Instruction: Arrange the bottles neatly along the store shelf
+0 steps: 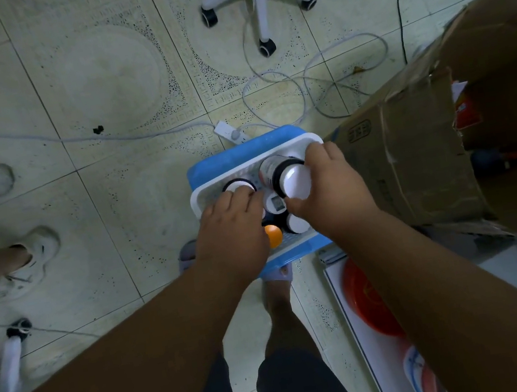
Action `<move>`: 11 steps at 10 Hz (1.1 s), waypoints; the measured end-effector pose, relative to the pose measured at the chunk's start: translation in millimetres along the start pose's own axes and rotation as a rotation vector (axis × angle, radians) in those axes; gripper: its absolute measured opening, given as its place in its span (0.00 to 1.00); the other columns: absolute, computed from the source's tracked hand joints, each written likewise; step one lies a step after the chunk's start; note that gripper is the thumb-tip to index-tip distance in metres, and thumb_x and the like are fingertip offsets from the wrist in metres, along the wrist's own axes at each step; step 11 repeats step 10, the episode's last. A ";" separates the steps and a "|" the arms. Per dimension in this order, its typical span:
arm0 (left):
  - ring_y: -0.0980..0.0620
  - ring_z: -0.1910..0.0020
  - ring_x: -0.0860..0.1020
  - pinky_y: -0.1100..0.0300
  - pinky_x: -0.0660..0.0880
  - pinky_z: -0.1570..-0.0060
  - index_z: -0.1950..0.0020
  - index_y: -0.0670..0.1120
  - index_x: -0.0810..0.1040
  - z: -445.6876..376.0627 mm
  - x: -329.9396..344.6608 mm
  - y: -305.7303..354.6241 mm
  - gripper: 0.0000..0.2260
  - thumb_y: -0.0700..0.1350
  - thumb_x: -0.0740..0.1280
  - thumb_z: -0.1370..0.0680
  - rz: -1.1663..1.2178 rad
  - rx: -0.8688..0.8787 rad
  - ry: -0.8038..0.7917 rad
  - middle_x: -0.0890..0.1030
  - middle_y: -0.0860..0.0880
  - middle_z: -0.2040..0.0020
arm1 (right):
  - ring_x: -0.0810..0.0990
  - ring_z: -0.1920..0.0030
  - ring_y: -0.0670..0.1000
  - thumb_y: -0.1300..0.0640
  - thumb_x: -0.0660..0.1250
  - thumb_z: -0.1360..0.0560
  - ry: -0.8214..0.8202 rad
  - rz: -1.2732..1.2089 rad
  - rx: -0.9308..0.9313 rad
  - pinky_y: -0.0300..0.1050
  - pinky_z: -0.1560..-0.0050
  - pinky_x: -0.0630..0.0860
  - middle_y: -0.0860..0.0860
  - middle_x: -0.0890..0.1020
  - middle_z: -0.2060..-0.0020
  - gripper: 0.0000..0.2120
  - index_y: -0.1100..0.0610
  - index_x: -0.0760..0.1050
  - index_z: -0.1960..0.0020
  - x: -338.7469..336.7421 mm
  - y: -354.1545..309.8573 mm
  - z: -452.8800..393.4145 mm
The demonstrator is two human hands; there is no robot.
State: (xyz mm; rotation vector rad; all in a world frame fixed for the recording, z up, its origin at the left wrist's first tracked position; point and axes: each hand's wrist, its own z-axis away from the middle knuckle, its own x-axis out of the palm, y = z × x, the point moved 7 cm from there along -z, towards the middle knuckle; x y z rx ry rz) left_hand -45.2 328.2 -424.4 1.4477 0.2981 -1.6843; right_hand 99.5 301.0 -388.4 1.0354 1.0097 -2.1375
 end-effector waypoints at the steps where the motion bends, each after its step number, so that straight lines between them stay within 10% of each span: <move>1: 0.45 0.41 0.74 0.48 0.71 0.38 0.33 0.45 0.74 -1.7 -1.1 0.4 0.22 0.46 0.69 0.27 0.037 -0.003 -0.005 0.77 0.46 0.39 | 0.75 0.46 0.59 0.54 0.75 0.32 -0.076 0.083 0.039 0.45 0.57 0.66 0.57 0.70 0.39 0.28 0.59 0.64 0.40 7.9 -2.5 -23.3; 6: 0.42 0.47 0.77 0.49 0.75 0.48 0.40 0.41 0.79 1.8 7.1 -5.0 0.22 0.43 0.74 0.34 -0.014 0.039 0.091 0.80 0.43 0.45 | 0.75 0.44 0.60 0.51 0.73 0.28 -0.024 0.111 0.027 0.46 0.55 0.66 0.57 0.72 0.41 0.27 0.59 0.64 0.37 34.8 3.0 -40.7; 11: 0.41 0.50 0.76 0.47 0.74 0.52 0.42 0.44 0.78 83.5 -141.7 41.0 0.16 0.47 0.69 0.28 0.067 0.027 0.165 0.79 0.43 0.48 | 0.74 0.47 0.59 0.55 0.70 0.29 0.112 0.060 -0.257 0.51 0.53 0.73 0.57 0.73 0.45 0.20 0.58 0.70 0.39 -109.0 -81.9 109.1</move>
